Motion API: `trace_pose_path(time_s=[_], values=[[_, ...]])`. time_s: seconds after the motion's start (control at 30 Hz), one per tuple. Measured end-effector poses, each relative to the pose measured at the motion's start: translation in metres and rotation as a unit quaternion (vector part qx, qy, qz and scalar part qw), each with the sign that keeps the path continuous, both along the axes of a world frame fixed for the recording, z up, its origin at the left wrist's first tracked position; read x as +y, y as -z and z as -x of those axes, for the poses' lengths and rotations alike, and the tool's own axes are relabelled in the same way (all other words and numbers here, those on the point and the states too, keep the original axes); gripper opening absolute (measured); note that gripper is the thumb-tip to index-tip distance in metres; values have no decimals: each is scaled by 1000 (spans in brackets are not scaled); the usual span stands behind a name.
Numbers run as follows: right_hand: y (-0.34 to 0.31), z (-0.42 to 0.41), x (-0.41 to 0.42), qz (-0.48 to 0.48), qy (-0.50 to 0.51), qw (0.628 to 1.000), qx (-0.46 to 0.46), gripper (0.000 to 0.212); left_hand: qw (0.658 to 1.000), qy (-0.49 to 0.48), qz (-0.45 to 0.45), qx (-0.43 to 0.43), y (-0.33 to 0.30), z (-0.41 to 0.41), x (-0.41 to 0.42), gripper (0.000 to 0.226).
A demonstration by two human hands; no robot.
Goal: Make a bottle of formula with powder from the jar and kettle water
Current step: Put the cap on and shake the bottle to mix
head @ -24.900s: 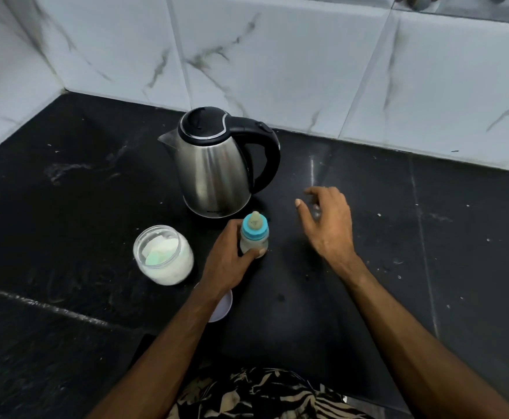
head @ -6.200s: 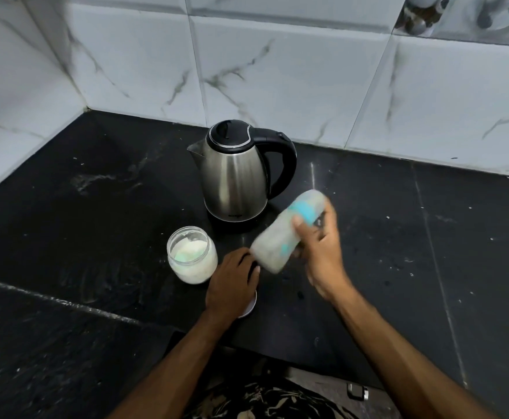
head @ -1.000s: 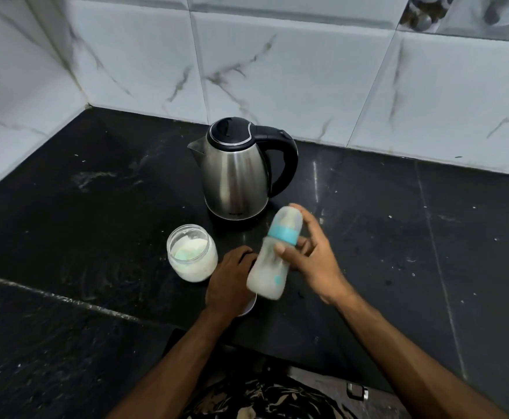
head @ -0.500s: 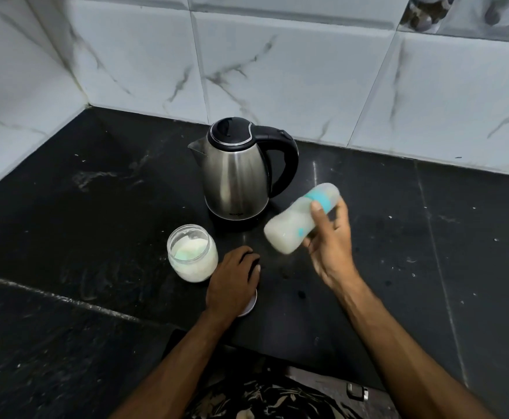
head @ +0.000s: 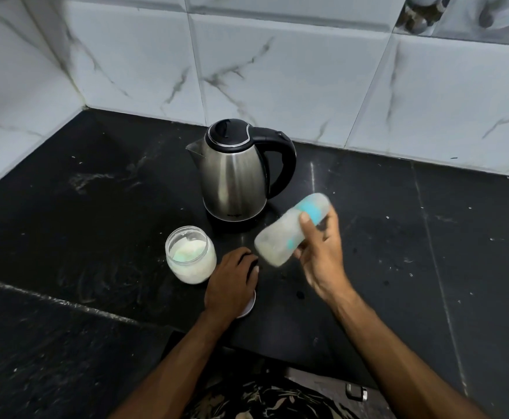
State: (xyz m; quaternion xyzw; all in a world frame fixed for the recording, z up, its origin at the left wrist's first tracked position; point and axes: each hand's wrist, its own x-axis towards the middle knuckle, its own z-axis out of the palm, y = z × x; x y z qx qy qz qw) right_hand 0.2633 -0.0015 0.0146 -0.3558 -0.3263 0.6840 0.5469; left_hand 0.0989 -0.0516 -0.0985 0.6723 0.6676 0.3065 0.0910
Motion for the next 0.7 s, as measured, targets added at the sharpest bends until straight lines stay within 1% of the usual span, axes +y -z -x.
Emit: trace_pose_path(time_s=[0.07, 0.1, 0.13, 0.17, 0.2, 0.27, 0.3, 0.33, 0.37, 0.4, 0.43, 0.47, 0.5, 0.53, 0.57, 0.63, 0.67, 0.7], values=[[7, 0, -18, -33, -114, 989, -89, 78, 998, 30, 27, -42, 1, 4, -1, 42], [10, -1, -23, -52, -162, 977, -132, 77, 997, 52, 40, -43, 1, 5, -1, 46], [11, -2, -23, -64, -172, 971, -153, 76, 997, 55, 41, -23, 1, 5, -1, 46], [10, -2, -20, -65, -145, 976, -150, 74, 998, 41, 36, -4, 3, 4, 0, 45], [6, -3, -15, -52, -96, 986, -124, 72, 999, 18, 26, 6, 4, 4, 1, 40], [0, -4, 0, -12, 6, 999, -44, 69, 1000, -5, 8, 21, 4, 0, 2, 29], [-1, -4, 4, -3, 33, 999, -11, 69, 1000, -4, 1, 28, 4, -1, 2, 30], [-1, -4, 4, -1, 34, 999, -1, 70, 1000, -5, -6, 26, 3, -1, 2, 31], [0, -3, 0, -8, 9, 1000, -13, 73, 1000, -3, -16, 17, 5, 0, 2, 29], [1, -2, -7, -20, -37, 998, -42, 77, 1000, 6, -22, -3, 3, 1, 1, 31], [4, -2, -13, -38, -92, 992, -83, 80, 999, 24, -26, -16, 3, 1, 1, 37], [6, -3, -18, -59, -140, 981, -120, 80, 999, 43, -18, -14, 4, 2, 1, 41], [7, -5, -18, -72, -160, 974, -144, 78, 999, 47, -7, -2, 5, 2, 1, 42], [6, -6, -14, -77, -145, 976, -143, 75, 999, 32, 3, 9, 5, 2, 0, 40], [3, -7, -9, -70, -102, 984, -127, 72, 1000, 10, 1, 17, 7, 2, 1, 36], [-4, -7, 5, -26, 4, 998, -59, 68, 1000, -9, -7, 26, 8, 1, 3, 29], [-4, -6, 9, -8, 39, 999, -21, 67, 1000, -4, -6, 31, 4, 0, 3, 30], [-3, -3, 8, 0, 49, 999, 0, 67, 999, 2, -12, 34, 5, -1, 3, 32]])
